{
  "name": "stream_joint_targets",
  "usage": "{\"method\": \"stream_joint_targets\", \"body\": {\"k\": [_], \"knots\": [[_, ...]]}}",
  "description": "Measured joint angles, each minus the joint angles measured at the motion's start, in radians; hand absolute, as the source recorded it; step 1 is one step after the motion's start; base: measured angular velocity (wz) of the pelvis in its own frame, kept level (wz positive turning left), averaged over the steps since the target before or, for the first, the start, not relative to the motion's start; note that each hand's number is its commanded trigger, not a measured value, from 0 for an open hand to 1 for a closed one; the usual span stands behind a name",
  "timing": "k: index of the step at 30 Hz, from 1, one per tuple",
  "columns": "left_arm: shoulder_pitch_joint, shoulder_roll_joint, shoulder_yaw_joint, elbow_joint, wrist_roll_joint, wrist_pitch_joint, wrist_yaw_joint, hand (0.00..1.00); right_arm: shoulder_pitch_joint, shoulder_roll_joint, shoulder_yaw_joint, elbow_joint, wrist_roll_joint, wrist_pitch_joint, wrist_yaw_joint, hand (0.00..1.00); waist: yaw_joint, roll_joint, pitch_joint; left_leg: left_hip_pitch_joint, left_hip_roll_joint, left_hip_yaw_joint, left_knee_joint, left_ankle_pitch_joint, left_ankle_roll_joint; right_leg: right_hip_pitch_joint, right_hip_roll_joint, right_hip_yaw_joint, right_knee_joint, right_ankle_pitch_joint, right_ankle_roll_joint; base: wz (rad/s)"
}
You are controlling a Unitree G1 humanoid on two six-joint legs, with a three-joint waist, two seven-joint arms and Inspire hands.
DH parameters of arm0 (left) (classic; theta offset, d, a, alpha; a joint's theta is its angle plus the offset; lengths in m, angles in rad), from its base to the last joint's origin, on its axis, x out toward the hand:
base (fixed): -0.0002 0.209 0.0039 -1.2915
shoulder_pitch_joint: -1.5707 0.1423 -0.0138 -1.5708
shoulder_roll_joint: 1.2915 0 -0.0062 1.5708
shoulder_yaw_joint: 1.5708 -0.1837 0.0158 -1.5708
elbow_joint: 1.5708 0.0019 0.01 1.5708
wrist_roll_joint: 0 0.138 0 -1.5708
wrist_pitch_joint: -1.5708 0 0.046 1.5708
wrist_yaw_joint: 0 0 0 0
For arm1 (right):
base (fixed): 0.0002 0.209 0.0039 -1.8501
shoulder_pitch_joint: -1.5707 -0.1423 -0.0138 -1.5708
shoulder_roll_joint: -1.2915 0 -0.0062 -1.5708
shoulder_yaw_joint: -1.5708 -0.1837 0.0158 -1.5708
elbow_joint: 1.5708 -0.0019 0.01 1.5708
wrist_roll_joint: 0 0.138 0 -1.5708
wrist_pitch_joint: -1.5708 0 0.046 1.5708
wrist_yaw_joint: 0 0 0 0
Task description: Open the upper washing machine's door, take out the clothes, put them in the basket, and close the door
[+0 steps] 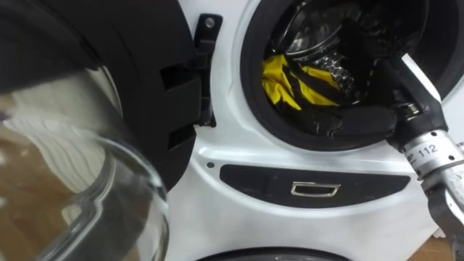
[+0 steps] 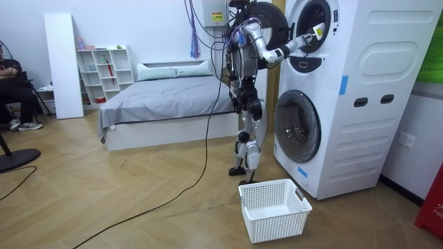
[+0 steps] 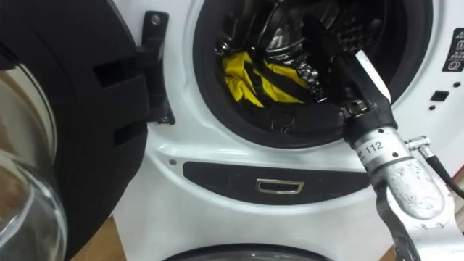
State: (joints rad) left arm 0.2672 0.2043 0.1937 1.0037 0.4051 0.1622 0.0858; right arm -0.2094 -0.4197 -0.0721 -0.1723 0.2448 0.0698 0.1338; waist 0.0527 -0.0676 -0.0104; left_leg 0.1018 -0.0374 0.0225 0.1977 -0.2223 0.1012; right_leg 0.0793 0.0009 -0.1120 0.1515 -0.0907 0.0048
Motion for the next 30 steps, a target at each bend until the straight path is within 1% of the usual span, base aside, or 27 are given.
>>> {"method": "stream_joint_targets", "body": {"k": [7, 12, 17, 18, 20, 26, 28, 29, 30], "knots": [[0.011, 0.0, 0.0, -0.002, 0.0, 0.0, 0.016, 0.0, 0.002, -0.008, 0.0, 0.0, -0.011, 0.0, 0.0, 0.0, -0.002, -0.003, 0.0011, -0.002, 0.0, -0.001, 0.001, -0.001, 0.001, -0.002, 0.0, 0.004, 0.0, 0.0, 0.0, 0.0], [0.013, 0.0, 0.0, 0.0, 0.0, 0.0, 0.019, 0.0, 0.002, -0.008, 0.0, 0.0, -0.023, 0.0, 0.005, 0.0, -0.001, -0.003, 0.0012, -0.003, 0.0, -0.002, 0.001, -0.001, 0.001, -0.001, -0.001, -0.003, 0.0, 0.0, 0.0, 0.0], [0.004, -0.001, -0.003, 0.033, -0.002, 0.0, 0.019, 0.0, 0.003, -0.008, 0.002, 0.004, -0.076, 0.001, 0.014, 0.0, 0.005, -0.002, 0.0042, 0.008, 0.0, 0.0, 0.0, -0.003, 0.002, 0.006, 0.0, -0.002, 0.0, 0.0, 0.0, 0.0], [0.004, -0.001, -0.003, 0.036, -0.002, 0.003, 0.017, 0.0, 0.003, -0.008, 0.002, 0.002, -0.09, 0.008, 0.014, 0.0, 0.006, -0.003, 0.0043, 0.01, 0.0, 0.0, 0.0, -0.003, 0.002, 0.007, 0.0, -0.002, 0.0, 0.0, 0.0, 0.0], [0.004, -0.002, -0.002, 0.035, -0.002, 0.003, 0.013, 0.0, 0.0, -0.008, 0.003, 0.001, -0.125, 0.018, 0.015, 0.0, 0.009, -0.003, 0.0048, 0.01, 0.0, 0.0, 0.0, -0.004, 0.003, 0.007, -0.001, -0.004, 0.001, 0.0, 0.0, 0.0], [-0.001, -0.011, -0.003, 0.031, -0.001, 0.015, 0.003, 0.0, -0.016, -0.008, 0.013, -0.004, -0.27, 0.023, 0.014, 0.0, 0.02, 0.002, 0.0084, 0.01, 0.0, 0.002, -0.001, -0.005, 0.004, 0.005, -0.001, -0.002, 0.003, 0.0, 0.0, -0.02], [-0.01, -0.014, -0.009, 0.022, -0.001, 0.026, 0.003, 0.0, -0.057, -0.01, 0.014, 0.001, -0.374, 0.044, 0.008, 0.0, 0.03, 0.001, 0.0109, 0.005, 0.0, 0.004, -0.001, -0.005, 0.004, -0.001, 0.0, -0.002, 0.003, 0.0, 0.0, -0.07], [-0.014, -0.014, -0.01, 0.019, -0.001, 0.03, 0.003, 0.0, -0.067, -0.011, 0.014, 0.004, -0.402, 0.05, 0.005, 0.0, 0.034, 0.0, 0.0113, 0.002, 0.0, 0.006, -0.001, -0.004, 0.004, -0.004, 0.0, -0.002, 0.003, 0.0, 0.0, -0.06], [-0.019, -0.014, -0.01, 0.015, 0.002, 0.031, 0.003, 0.0, -0.086, -0.014, 0.014, 0.013, -0.453, 0.057, -0.004, 0.0, 0.041, -0.005, 0.011, -0.004, 0.001, 0.008, -0.001, -0.003, 0.002, -0.011, 0.001, -0.003, 0.003, 0.0, 0.0, -0.06]]}}
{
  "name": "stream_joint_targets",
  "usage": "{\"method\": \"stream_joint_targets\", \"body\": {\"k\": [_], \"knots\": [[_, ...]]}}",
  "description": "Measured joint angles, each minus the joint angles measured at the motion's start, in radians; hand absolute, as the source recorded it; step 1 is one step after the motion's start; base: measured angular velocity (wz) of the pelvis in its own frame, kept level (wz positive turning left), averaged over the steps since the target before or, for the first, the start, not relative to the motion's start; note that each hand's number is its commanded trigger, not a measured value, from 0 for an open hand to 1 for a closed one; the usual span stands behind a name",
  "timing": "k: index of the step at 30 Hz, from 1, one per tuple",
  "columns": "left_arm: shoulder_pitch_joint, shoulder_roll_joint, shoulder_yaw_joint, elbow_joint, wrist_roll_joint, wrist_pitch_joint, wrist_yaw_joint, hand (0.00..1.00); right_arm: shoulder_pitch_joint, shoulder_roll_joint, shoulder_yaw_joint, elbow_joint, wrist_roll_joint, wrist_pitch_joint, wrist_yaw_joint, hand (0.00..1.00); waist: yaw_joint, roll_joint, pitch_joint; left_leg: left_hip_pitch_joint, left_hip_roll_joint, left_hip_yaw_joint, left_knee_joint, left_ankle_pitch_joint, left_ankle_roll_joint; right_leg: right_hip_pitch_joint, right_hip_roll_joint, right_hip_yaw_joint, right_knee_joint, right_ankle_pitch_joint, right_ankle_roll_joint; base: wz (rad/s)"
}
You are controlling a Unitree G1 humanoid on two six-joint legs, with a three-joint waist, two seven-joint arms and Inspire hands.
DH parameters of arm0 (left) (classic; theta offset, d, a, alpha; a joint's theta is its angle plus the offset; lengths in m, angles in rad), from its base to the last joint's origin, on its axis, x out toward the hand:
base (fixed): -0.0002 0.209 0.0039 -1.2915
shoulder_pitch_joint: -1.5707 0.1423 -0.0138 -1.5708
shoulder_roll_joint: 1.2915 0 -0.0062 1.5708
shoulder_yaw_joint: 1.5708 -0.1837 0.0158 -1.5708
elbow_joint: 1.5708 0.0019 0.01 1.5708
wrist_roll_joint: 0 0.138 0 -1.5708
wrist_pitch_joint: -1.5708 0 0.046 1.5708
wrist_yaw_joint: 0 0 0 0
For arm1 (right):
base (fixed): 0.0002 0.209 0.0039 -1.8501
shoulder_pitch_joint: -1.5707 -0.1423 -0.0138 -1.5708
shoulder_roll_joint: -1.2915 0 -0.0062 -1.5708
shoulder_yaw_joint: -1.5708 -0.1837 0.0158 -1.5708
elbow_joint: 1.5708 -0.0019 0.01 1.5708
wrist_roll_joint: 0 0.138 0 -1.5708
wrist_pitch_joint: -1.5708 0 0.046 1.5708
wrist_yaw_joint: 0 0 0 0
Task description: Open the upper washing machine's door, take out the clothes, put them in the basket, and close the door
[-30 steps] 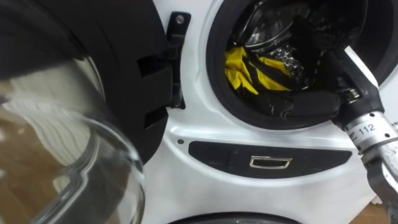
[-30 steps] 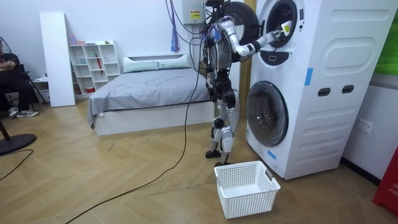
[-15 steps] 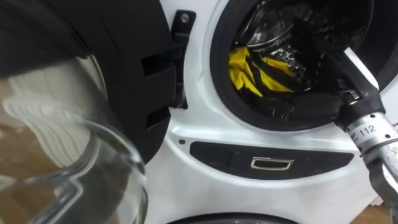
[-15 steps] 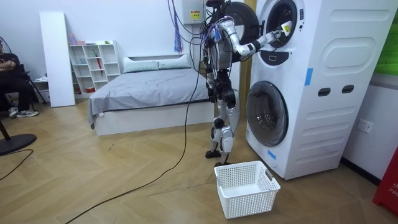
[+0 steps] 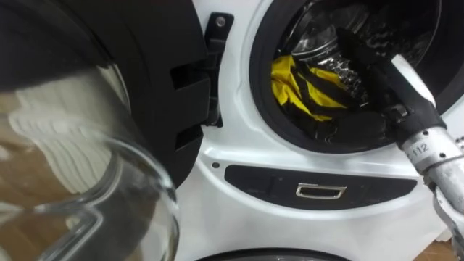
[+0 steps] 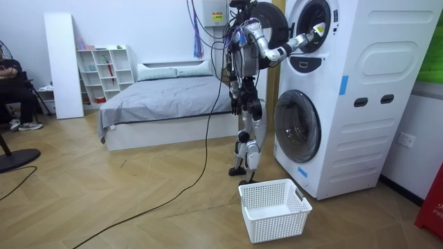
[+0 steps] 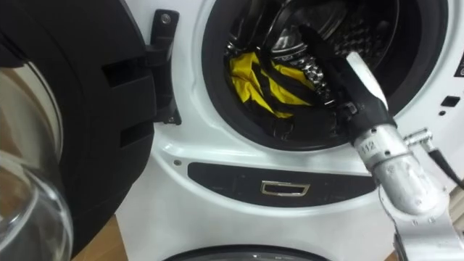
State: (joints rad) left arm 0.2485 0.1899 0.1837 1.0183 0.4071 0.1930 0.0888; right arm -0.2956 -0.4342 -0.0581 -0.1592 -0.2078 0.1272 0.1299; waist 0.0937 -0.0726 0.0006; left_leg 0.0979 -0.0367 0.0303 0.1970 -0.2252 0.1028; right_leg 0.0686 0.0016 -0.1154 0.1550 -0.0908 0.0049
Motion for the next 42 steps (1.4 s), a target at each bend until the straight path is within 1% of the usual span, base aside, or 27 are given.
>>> {"method": "stream_joint_targets", "body": {"k": [2, 4, 7, 8, 10, 12, 14, 15, 16, 17, 18, 20, 21, 22, 23, 24, 26, 27, 29, 30, 32, 33, 34, 36, 37, 39, 42], "knots": [[-0.006, 0.0, 0.001, 0.0, 0.008, 0.005, 0.0, 0.0, -0.029, -0.001, 0.0, 0.032, -0.053, 0.007, -0.006, 0.0, 0.009, -0.007, 0.0048, -0.002, 0.002, 0.001, 0.0, 0.001, -0.002, -0.001, 0.002, -0.005, -0.001, 0.0, 0.0, -0.02], [-0.02, 0.001, 0.0, 0.001, 0.018, 0.011, 0.001, 0.0, -0.07, -0.002, 0.005, 0.096, -0.082, 0.016, -0.01, 0.0, 0.021, -0.022, 0.0048, -0.002, 0.004, -0.005, -0.001, 0.0, -0.005, 0.001, 0.003, -0.025, -0.001, -0.002, -0.003, 0.06], [-0.016, 0.002, 0.0, 0.003, 0.018, 0.024, 0.0, 0.0, -0.141, -0.008, 0.024, 0.187, -0.092, 0.026, -0.02, 0.0, 0.021, -0.038, 0.0013, -0.002, 0.005, -0.006, -0.001, 0.001, -0.008, 0.0, 0.004, -0.026, 0.0, -0.003, -0.005, 0.0], [-0.017, 0.001, 0.0, 0.002, 0.018, 0.027, 0.0, 0.0, -0.183, -0.022, 0.04, 0.247, -0.092, 0.038, -0.021, 0.0, 0.021, -0.046, 0.002, -0.002, 0.006, -0.006, -0.001, 0.001, -0.009, 0.0, 0.004, -0.026, -0.001, -0.004, -0.006, 0.0], [-0.013, 0.001, 0.002, -0.009, 0.019, 0.03, -0.005, 0.0, -0.231, -0.037, 0.046, 0.325, -0.109, 0.074, -0.021, 0.0, 0.031, -0.059, -0.0041, -0.003, 0.007, -0.009, -0.001, 0.001, -0.009, 0.0, 0.004, -0.026, -0.001, -0.004, -0.006, 0.02], [-0.013, 0.004, 0.005, -0.012, 0.02, 0.042, -0.013, 0.0, -0.263, -0.04, 0.054, 0.362, -0.143, 0.093, -0.02, 0.0, 0.044, -0.061, -0.006, -0.002, 0.007, -0.009, -0.002, 0.001, -0.009, 0.0, 0.006, -0.026, -0.001, -0.004, -0.006, 0.0], [-0.012, 0.011, 0.003, -0.013, 0.019, 0.05, -0.026, 0.0, -0.309, -0.042, 0.083, 0.433, -0.162, 0.095, -0.018, 0.0, 0.047, -0.064, -0.0075, -0.002, 0.006, -0.011, -0.002, 0.001, -0.009, 0.001, 0.005, -0.033, -0.001, -0.004, -0.006, 0.02], [-0.015, 0.019, 0.0, -0.016, 0.019, 0.053, -0.037, 0.0, -0.34, -0.042, 0.097, 0.486, -0.16, 0.105, -0.017, 0.0, 0.048, -0.066, -0.0075, -0.002, 0.006, -0.015, -0.002, 0.001, -0.009, 0.002, 0.005, -0.041, -0.001, -0.004, -0.006, 0.06], [-0.016, 0.025, 0.0, -0.021, 0.019, 0.059, -0.044, 0.0, -0.372, -0.042, 0.116, 0.533, -0.161, 0.117, -0.016, 0.0, 0.05, -0.07, -0.0094, -0.003, 0.006, -0.017, -0.002, 0.001, -0.009, 0.002, 0.005, -0.044, -0.001, -0.004, -0.006, 0.07], [-0.016, 0.026, -0.001, -0.027, 0.019, 0.065, -0.047, 0.0, -0.387, -0.042, 0.126, 0.557, -0.161, 0.121, -0.014, 0.0, 0.05, -0.07, -0.0094, -0.003, 0.006, -0.019, -0.002, 0.001, -0.009, 0.002, 0.004, -0.047, -0.001, -0.004, -0.006, 0.06], [-0.017, 0.03, -0.002, -0.033, 0.019, 0.069, -0.053, 0.0, -0.417, -0.044, 0.152, 0.6, -0.162, 0.134, -0.007, 0.0, 0.05, -0.071, -0.0087, -0.003, 0.006, -0.021, -0.003, 0.001, -0.009, 0.002, 0.004, -0.05, -0.001, -0.004, -0.005, 0.07], [-0.019, 0.032, -0.002, -0.035, 0.019, 0.07, -0.054, 0.0, -0.452, -0.046, 0.182, 0.648, -0.173, 0.141, 0.013, 0.0, 0.052, -0.072, -0.008, -0.004, 0.006, -0.028, -0.003, 0.001, -0.009, 0.002, 0.003, -0.059, -0.001, -0.004, -0.005, 0.1], [-0.023, 0.033, -0.004, -0.035, 0.019, 0.072, -0.054, 0.0, -0.473, -0.052, 0.202, 0.678, -0.177, 0.148, 0.03, 0.0, 0.051, -0.071, -0.0063, -0.007, 0.006, -0.035, 0.001, 0.001, -0.009, 0.002, 0.002, -0.077, -0.001, -0.004, -0.005, 0.14], [-0.029, 0.034, -0.005, -0.035, 0.019, 0.077, -0.054, 0.0, -0.492, -0.064, 0.218, 0.703, -0.178, 0.151, 0.047, 0.56, 0.051, -0.074, -0.0054, -0.009, 0.006, -0.039, 0.004, 0.001, -0.009, 0.002, 0.002, -0.089, -0.002, -0.004, -0.005, 0.13], [-0.033, 0.034, -0.005, -0.035, 0.019, 0.081, -0.055, 0.0, -0.499, -0.073, 0.231, 0.711, -0.179, 0.154, 0.057, 0.76, 0.051, -0.076, -0.0048, -0.01, 0.006, -0.041, 0.005, 0.001, -0.009, 0.002, 0.002, -0.092, -0.003, -0.004, -0.005, 0.12], [-0.041, 0.037, -0.011, -0.035, 0.019, 0.089, -0.06, 0.0, -0.517, -0.085, 0.249, 0.733, -0.178, 0.155, 0.078, 1.0, 0.052, -0.078, -0.0051, -0.015, 0.006, -0.046, 0.008, 0.001, -0.009, 0.001, 0.002, -0.093, -0.004, -0.004, -0.005, 0.13], [-0.052, 0.042, -0.012, -0.034, 0.019, 0.092, -0.071, 0.0, -0.523, -0.106, 0.273, 0.733, -0.178, 0.159, 0.115, 1.0, 0.057, -0.08, -0.0048, -0.016, 0.007, -0.05, 0.008, 0.001, -0.01, 0.002, 0.002, -0.1, -0.004, -0.004, -0.006, 0.07], [-0.059, 0.045, -0.012, -0.034, 0.019, 0.092, -0.078, 0.0, -0.523, -0.118, 0.281, 0.731, -0.178, 0.158, 0.145, 1.0, 0.068, -0.081, -0.0048, -0.014, 0.007, -0.05, 0.007, 0.001, -0.01, 0.003, 0.002, -0.105, -0.004, -0.004, -0.006, 0.0], [-0.072, 0.05, -0.012, -0.032, 0.019, 0.092, -0.08, 0.0, -0.524, -0.139, 0.284, 0.734, -0.176, 0.158, 0.194, 1.0, 0.076, -0.084, -0.0036, -0.012, 0.006, -0.053, 0.007, 0.001, -0.01, 0.006, 0.002, -0.108, -0.005, -0.004, -0.006, 0.05], [-0.084, 0.057, -0.012, -0.022, 0.019, 0.092, -0.081, 0.0, -0.525, -0.153, 0.286, 0.746, -0.166, 0.158, 0.222, 1.0, 0.078, -0.086, 0.0018, -0.003, 0.006, -0.06, 0.006, 0.001, -0.01, 0.016, 0.002, -0.108, -0.005, -0.005, -0.006, 0.14], [-0.089, 0.074, -0.016, -0.014, 0.018, 0.093, -0.081, 0.0, -0.527, -0.157, 0.29, 0.782, -0.156, 0.158, 0.256, 1.0, 0.079, -0.093, 0.0038, 0.015, 0.007, -0.065, 0.0, 0.001, -0.01, 0.033, 0.003, -0.108, -0.006, -0.008, -0.006, 0.12], [-0.091, 0.083, -0.031, -0.014, 0.017, 0.093, -0.082, 0.0, -0.525, -0.16, 0.306, 0.806, -0.154, 0.16, 0.272, 1.0, 0.078, -0.096, 0.0051, 0.022, 0.007, -0.071, -0.001, 0.0, -0.011, 0.043, 0.004, -0.11, -0.007, -0.009, -0.006, 0.13], [-0.1, 0.091, -0.046, -0.014, 0.017, 0.093, -0.083, 0.0, -0.51, -0.161, 0.311, 0.815, -0.143, 0.165, 0.272, 1.0, 0.083, -0.099, 0.0071, 0.024, 0.007, -0.075, -0.002, 0.0, -0.011, 0.045, 0.003, -0.111, -0.006, -0.009, -0.006, 0.11], [-0.109, 0.097, -0.056, -0.014, 0.017, 0.092, -0.084, 0.0, -0.503, -0.163, 0.308, 0.816, -0.138, 0.174, 0.262, 1.0, 0.102, -0.099, 0.0077, 0.025, 0.006, -0.073, -0.002, 0.0, -0.011, 0.044, 0.004, -0.113, -0.008, -0.009, -0.006, 0.0], [-0.113, 0.103, -0.065, -0.014, 0.017, 0.091, -0.084, 0.0, -0.495, -0.173, 0.31, 0.814, -0.137, 0.175, 0.263, 1.0, 0.107, -0.1, 0.0078, 0.026, 0.006, -0.076, -0.006, 0.0, -0.011, 0.046, 0.004, -0.115, -0.01, -0.009, -0.006, 0.0], [-0.113, 0.105, -0.07, -0.012, 0.017, 0.091, -0.084, 0.0, -0.486, -0.179, 0.307, 0.81, -0.131, 0.174, 0.263, 1.0, 0.112, -0.1, 0.0078, 0.032, 0.006, -0.076, -0.012, 0.0, -0.011, 0.052, 0.005, -0.113, -0.018, -0.009, -0.006, 0.02], [-0.114, 0.105, -0.089, -0.01, 0.017, 0.091, -0.084, 0.0, -0.485, -0.179, 0.304, 0.81, -0.111, 0.167, 0.265, 1.0, 0.105, -0.1, 0.0077, 0.032, 0.007, -0.077, -0.014, 0.0, -0.011, 0.053, 0.007, -0.114, -0.021, -0.009, -0.006, 0.0]]}}
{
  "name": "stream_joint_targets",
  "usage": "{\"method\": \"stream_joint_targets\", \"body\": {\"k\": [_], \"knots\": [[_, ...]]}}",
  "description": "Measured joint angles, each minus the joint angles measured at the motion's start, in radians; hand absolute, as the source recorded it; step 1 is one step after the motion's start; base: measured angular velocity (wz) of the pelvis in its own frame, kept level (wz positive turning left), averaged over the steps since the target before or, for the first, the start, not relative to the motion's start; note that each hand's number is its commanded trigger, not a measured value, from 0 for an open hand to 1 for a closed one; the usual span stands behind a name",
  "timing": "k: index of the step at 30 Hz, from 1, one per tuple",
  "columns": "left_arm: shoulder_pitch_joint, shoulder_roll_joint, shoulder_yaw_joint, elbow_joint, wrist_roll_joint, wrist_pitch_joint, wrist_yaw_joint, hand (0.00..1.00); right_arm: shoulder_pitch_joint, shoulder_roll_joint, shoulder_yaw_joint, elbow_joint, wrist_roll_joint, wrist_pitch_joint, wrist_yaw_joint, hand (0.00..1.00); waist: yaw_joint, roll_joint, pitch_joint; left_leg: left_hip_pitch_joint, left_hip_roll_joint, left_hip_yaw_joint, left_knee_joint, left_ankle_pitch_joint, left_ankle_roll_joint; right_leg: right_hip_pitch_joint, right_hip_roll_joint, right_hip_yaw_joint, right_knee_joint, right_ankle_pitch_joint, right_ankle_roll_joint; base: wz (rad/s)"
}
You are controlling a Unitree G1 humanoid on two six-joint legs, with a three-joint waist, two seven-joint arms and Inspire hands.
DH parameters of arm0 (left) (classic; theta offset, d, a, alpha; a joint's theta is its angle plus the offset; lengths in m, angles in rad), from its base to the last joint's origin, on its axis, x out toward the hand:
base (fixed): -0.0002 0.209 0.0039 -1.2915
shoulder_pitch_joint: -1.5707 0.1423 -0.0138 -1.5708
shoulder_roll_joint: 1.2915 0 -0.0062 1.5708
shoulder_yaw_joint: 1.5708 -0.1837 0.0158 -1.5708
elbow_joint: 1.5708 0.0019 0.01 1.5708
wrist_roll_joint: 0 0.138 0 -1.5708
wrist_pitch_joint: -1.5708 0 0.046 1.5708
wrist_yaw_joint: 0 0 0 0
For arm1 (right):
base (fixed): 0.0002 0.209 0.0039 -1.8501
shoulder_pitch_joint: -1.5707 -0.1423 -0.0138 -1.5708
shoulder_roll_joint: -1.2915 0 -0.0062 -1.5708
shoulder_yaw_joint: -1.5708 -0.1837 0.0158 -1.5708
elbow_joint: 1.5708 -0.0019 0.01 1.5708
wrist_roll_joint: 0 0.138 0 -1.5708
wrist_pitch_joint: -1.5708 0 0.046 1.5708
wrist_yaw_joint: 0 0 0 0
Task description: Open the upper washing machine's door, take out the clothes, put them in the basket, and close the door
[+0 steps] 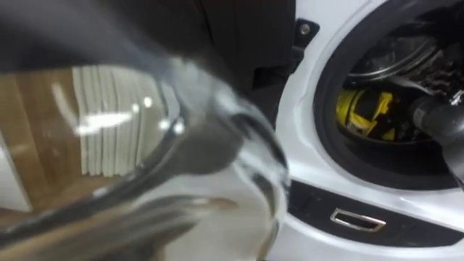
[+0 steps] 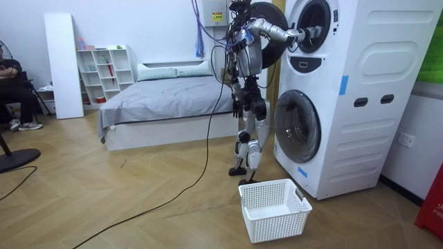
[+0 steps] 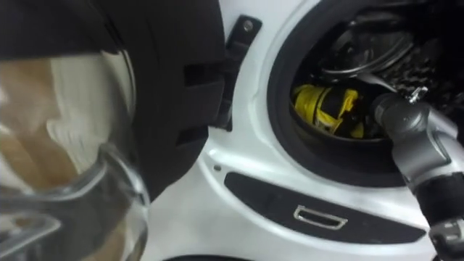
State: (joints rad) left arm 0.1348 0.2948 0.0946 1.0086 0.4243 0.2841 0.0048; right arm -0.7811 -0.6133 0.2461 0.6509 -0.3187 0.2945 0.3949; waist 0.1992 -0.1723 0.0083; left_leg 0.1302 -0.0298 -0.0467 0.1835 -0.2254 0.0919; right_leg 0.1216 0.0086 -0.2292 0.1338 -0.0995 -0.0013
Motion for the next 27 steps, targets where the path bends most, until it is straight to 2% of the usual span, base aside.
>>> {"method": "stream_joint_targets", "body": {"k": [4, 8, 9, 12, 14, 16, 17, 18, 19, 21, 23, 24, 25, 27], "knots": [[-0.01, 0.002, -0.042, 0.002, 0.0, -0.007, 0.003, 0.0, 0.007, 0.0, -0.006, -0.013, 0.016, -0.012, -0.008, 1.0, -0.003, 0.001, -0.0006, 0.001, 0.0, 0.001, 0.0, 0.0, 0.0, 0.001, 0.001, 0.007, 0.0, 0.0, 0.0, 0.0], [-0.008, 0.0, -0.042, 0.006, -0.003, -0.01, 0.006, 0.0, 0.05, -0.001, -0.026, -0.089, 0.015, -0.009, -0.034, 1.0, -0.007, 0.005, -0.0029, 0.005, 0.001, 0.009, -0.004, 0.0, 0.0, 0.0, 0.001, 0.01, 0.0, 0.0, 0.0, -0.05], [-0.01, -0.001, -0.041, 0.015, -0.001, -0.011, 0.007, 0.0, 0.079, -0.003, -0.04, -0.138, 0.004, -0.009, -0.048, 1.0, -0.006, 0.01, -0.0051, 0.005, 0.001, 0.014, -0.005, 0.0, 0.0, -0.002, 0.001, 0.01, 0.0, -0.001, 0.0, -0.07], [-0.002, -0.001, -0.04, 0.025, -0.002, -0.028, 0.017, 0.0, 0.136, -0.004, -0.057, -0.28, -0.072, -0.007, -0.067, 1.0, -0.012, 0.027, -0.0126, 0.0, 0.0, 0.021, -0.009, 0.0, 0.0, -0.012, 0.002, 0.049, 0.002, -0.007, -0.002, -0.08], [0.004, -0.003, -0.038, 0.022, -0.003, -0.034, 0.027, 0.0, 0.174, -0.004, -0.075, -0.403, -0.112, -0.007, -0.072, 1.0, -0.011, 0.04, -0.014, -0.004, 0.002, 0.042, -0.01, 0.0, -0.001, -0.026, 0.004, 0.065, 0.002, -0.008, -0.003, -0.19], [0.007, -0.021, -0.03, 0.022, -0.013, -0.055, 0.032, 0.0, 0.262, -0.002, -0.133, -0.59, -0.16, -0.008, -0.113, 1.0, -0.014, 0.064, -0.0168, -0.012, 0.003, 0.05, -0.01, 0.0, -0.001, -0.037, 0.005, 0.08, 0.002, -0.008, -0.004, -0.1], [0.011, -0.028, -0.023, 0.024, -0.016, -0.067, 0.035, 0.0, 0.29, 0.004, -0.159, -0.645, -0.163, -0.008, -0.115, 1.0, -0.015, 0.073, -0.0165, -0.011, 0.003, 0.053, -0.01, 0.0, -0.002, -0.036, 0.005, 0.092, 0.001, -0.008, -0.004, -0.06], [0.024, -0.041, -0.017, 0.03, -0.021, -0.085, 0.05, 0.0, 0.349, 0.019, -0.195, -0.755, -0.16, -0.017, -0.123, 1.0, -0.024, 0.09, -0.0201, -0.012, 0.003, 0.057, -0.01, 0.0, -0.002, -0.036, 0.003, 0.096, 0.002, -0.009, -0.004, -0.12], [0.037, -0.049, -0.016, 0.035, -0.026, -0.098, 0.068, 0.0, 0.396, 0.027, -0.205, -0.845, -0.154, -0.035, -0.136, 1.0, -0.036, 0.1, -0.0206, -0.011, 0.002, 0.068, -0.011, 0.0, -0.002, -0.037, -0.002, 0.1, 0.003, -0.016, -0.005, -0.14], [0.056, -0.056, -0.012, 0.036, -0.043, -0.112, 0.091, 0.0, 0.456, 0.031, -0.212, -0.94, -0.143, -0.069, -0.159, 1.0, -0.054, 0.103, -0.018, -0.008, 0.001, 0.077, -0.015, 0.001, -0.004, -0.041, -0.002, 0.118, 0.003, -0.023, -0.004, -0.16], [0.076, -0.063, -0.011, 0.035, -0.041, -0.124, 0.106, 0.0, 0.515, 0.045, -0.228, -1.009, -0.123, -0.081, -0.177, 1.0, -0.081, 0.107, -0.0138, -0.004, 0.006, 0.084, -0.019, 0.003, -0.009, -0.039, 0.001, 0.12, 0.01, -0.023, -0.005, -0.11], [0.087, -0.07, -0.011, 0.046, -0.04, -0.134, 0.115, 0.0, 0.552, 0.075, -0.247, -1.052, -0.115, -0.085, -0.19, 1.0, -0.093, 0.11, -0.0096, 0.001, 0.01, 0.094, -0.024, -0.002, -0.016, -0.039, 0.004, 0.125, 0.02, -0.026, -0.009, -0.23], [0.094, -0.076, -0.009, 0.06, -0.04, -0.139, 0.12, 0.0, 0.583, 0.111, -0.26, -1.09, -0.108, -0.094, -0.201, 1.0, -0.104, 0.112, -0.0093, 0.003, 0.016, 0.104, -0.021, -0.008, -0.02, -0.04, 0.011, 0.141, 0.021, -0.025, -0.013, -0.25], [0.1, -0.088, 0.004, 0.079, -0.04, -0.143, 0.124, 0.0, 0.615, 0.143, -0.273, -1.127, -0.083, -0.124, -0.212, 1.0, -0.129, 0.116, -0.0061, 0.003, 0.021, 0.117, -0.016, -0.01, -0.023, -0.04, 0.015, 0.148, 0.019, -0.023, -0.02, -0.19]]}}
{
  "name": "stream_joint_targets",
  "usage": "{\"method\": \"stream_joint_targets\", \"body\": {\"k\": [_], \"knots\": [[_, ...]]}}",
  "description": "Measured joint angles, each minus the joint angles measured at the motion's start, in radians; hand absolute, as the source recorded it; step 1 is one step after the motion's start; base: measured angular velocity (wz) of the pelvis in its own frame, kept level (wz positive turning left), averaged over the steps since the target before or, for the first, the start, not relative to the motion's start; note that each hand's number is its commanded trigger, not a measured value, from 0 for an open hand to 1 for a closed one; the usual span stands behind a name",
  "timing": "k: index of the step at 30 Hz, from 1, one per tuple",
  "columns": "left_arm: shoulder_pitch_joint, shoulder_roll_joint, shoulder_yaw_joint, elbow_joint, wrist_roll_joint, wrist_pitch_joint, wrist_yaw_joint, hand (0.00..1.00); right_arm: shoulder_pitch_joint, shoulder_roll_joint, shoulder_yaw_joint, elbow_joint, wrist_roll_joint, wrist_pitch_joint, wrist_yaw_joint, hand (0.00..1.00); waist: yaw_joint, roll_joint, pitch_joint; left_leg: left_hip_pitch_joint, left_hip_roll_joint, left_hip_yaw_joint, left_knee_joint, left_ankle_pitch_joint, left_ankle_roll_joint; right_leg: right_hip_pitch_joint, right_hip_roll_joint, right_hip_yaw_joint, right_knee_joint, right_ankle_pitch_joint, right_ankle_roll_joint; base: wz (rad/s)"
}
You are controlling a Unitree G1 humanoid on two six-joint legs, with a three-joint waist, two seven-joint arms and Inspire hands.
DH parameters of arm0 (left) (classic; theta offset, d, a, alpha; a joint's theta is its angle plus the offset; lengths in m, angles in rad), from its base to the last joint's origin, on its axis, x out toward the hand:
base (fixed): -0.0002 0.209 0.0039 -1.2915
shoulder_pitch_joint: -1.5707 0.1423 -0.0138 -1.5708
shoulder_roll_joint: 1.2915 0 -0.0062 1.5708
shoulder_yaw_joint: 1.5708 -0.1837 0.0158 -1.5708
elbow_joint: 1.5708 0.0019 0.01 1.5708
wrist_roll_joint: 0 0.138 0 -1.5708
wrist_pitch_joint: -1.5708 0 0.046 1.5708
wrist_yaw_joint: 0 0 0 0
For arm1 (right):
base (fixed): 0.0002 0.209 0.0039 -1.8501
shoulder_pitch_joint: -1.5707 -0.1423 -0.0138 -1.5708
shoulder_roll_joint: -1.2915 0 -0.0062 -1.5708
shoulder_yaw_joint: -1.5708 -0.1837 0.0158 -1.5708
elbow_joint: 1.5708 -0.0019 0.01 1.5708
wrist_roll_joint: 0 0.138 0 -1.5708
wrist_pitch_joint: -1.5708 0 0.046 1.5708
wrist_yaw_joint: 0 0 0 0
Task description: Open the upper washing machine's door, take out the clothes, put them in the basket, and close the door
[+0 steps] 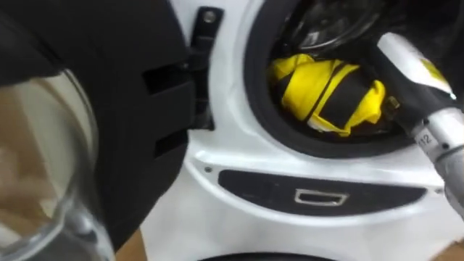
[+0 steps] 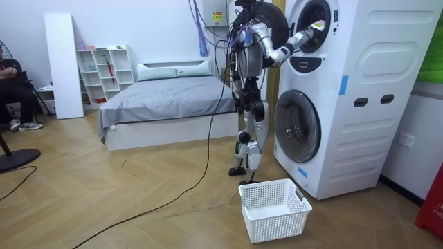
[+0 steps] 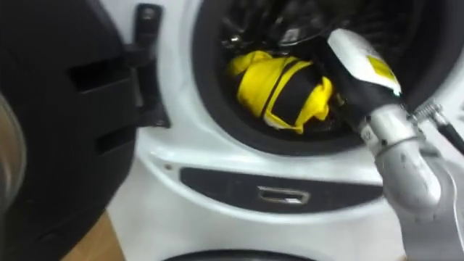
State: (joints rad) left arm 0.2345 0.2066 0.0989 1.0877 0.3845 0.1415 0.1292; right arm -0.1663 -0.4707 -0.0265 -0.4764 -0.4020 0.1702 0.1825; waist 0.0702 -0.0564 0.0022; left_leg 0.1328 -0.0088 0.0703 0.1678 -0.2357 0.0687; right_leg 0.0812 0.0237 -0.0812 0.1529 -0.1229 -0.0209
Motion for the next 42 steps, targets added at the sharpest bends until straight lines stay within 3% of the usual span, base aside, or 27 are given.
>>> {"method": "stream_joint_targets", "body": {"k": [5, 10, 14, 19, 23, 27, 29, 31, 33, 36, 40, 42], "knots": [[0.004, -0.02, 0.009, 0.016, -0.003, -0.025, 0.022, 0.0, 0.088, 0.007, -0.04, -0.063, 0.065, -0.07, -0.02, 1.0, -0.014, 0.002, -0.0019, 0.005, 0.01, 0.038, 0.001, -0.003, -0.007, -0.006, 0.012, 0.03, -0.002, 0.002, -0.013, -0.19], [0.015, -0.026, 0.02, 0.012, 0.001, -0.044, 0.025, 0.0, 0.147, 0.025, -0.07, -0.104, 0.127, -0.137, -0.03, 1.0, -0.015, 0.012, -0.0071, 0.01, 0.017, 0.043, -0.003, -0.005, -0.011, -0.009, 0.019, 0.033, -0.001, 0.004, -0.015, -0.03], [0.022, -0.029, 0.021, 0.013, 0.001, -0.054, 0.035, 0.0, 0.167, 0.043, -0.084, -0.118, 0.205, -0.158, -0.03, 1.0, -0.018, 0.018, -0.0099, 0.008, 0.021, 0.043, -0.003, -0.007, -0.014, -0.01, 0.022, 0.031, -0.001, 0.004, -0.015, 0.01], [0.034, -0.032, 0.021, 0.022, 0.001, -0.058, 0.034, 0.0, 0.292, 0.089, -0.128, -0.127, 0.286, -0.193, -0.027, 1.0, -0.046, 0.022, -0.0121, 0.003, 0.027, 0.059, -0.002, -0.011, -0.021, -0.014, 0.028, 0.043, 0.0, 0.004, -0.016, -0.02], [0.036, -0.033, 0.024, 0.034, 0.0, -0.059, 0.031, 0.0, 0.362, 0.101, -0.191, -0.072, 0.352, -0.157, -0.027, 1.0, -0.073, 0.031, -0.0111, 0.006, 0.034, 0.101, -0.003, -0.013, -0.024, -0.03, 0.034, 0.069, 0.011, 0.008, -0.022, -0.28], [0.04, -0.031, 0.059, 0.033, 0.001, -0.082, 0.015, 0.0, 0.365, 0.101, -0.279, -0.042, 0.425, -0.148, -0.04, 1.0, -0.108, 0.05, -0.0031, -0.001, 0.039, 0.157, -0.002, -0.014, -0.026, -0.069, 0.047, 0.131, 0.021, 0.01, -0.028, -0.41], [0.041, -0.025, 0.09, 0.031, 0.001, -0.1, 0.016, 0.0, 0.387, 0.101, -0.323, -0.035, 0.476, -0.148, -0.046, 1.0, -0.124, 0.052, -0.004, -0.002, 0.042, 0.174, -0.004, -0.013, -0.028, -0.077, 0.057, 0.161, 0.022, 0.01, -0.028, -0.29], [0.053, -0.014, 0.113, 0.03, 0.001, -0.112, 0.017, 0.0, 0.438, 0.101, -0.374, -0.002, 0.526, -0.148, -0.054, 1.0, -0.153, 0.041, -0.006, -0.002, 0.048, 0.187, -0.002, -0.015, -0.035, -0.087, 0.063, 0.168, 0.035, 0.012, -0.034, -0.19], [0.055, -0.011, 0.122, 0.03, 0.001, -0.113, 0.018, 0.0, 0.461, 0.101, -0.399, 0.036, 0.558, -0.147, -0.06, 1.0, -0.157, 0.032, -0.0066, -0.002, 0.053, 0.208, -0.002, -0.015, -0.041, -0.105, 0.07, 0.182, 0.055, 0.009, -0.039, -0.35], [0.058, -0.004, 0.125, 0.03, 0.0, -0.119, 0.018, 0.0, 0.467, 0.103, -0.402, 0.122, 0.579, -0.146, -0.061, 1.0, -0.188, 0.02, -0.0085, -0.016, 0.059, 0.229, 0.008, -0.016, -0.048, -0.13, 0.083, 0.215, 0.073, 0.008, -0.044, -0.27], [0.051, 0.021, 0.128, 0.033, 0.001, -0.126, 0.019, 0.0, 0.468, 0.104, -0.418, 0.268, 0.686, -0.137, -0.07, 1.0, -0.234, 0.003, -0.0031, -0.037, 0.071, 0.253, 0.03, -0.021, -0.056, -0.157, 0.091, 0.22, 0.092, 0.006, -0.042, -0.13], [0.047, 0.024, 0.133, 0.033, 0.001, -0.127, 0.019, 0.0, 0.489, 0.105, -0.434, 0.329, 0.693, -0.135, -0.071, 1.0, -0.235, -0.002, -0.0035, -0.036, 0.075, 0.26, 0.03, -0.022, -0.058, -0.157, 0.095, 0.226, 0.091, 0.008, -0.045, -0.18]]}}
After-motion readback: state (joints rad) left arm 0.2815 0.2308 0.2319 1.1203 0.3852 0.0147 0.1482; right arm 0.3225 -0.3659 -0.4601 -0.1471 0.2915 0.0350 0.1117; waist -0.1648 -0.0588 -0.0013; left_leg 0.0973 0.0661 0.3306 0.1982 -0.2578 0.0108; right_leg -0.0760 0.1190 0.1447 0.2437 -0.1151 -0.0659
